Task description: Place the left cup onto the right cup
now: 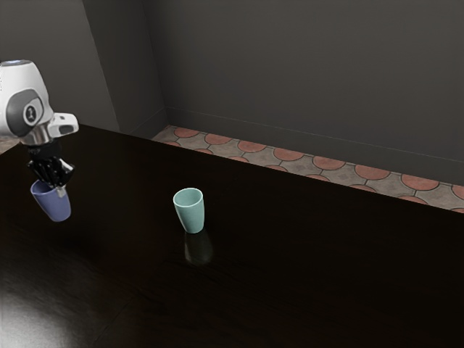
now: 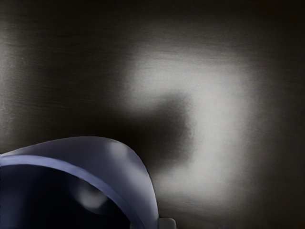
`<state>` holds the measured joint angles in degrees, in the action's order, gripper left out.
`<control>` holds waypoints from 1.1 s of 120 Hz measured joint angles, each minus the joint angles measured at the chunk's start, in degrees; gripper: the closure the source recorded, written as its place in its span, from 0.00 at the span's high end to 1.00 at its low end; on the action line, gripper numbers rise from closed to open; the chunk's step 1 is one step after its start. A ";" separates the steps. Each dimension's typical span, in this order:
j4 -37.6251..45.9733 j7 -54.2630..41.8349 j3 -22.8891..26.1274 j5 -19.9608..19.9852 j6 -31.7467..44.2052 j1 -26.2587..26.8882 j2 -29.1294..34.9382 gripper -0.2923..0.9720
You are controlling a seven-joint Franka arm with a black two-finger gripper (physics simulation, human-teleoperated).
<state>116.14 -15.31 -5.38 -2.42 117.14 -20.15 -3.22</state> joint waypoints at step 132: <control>-20.98 19.20 13.11 -1.01 -20.21 12.96 -5.50 0.15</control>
<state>95.17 3.89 7.73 -3.43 96.93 -7.19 -8.72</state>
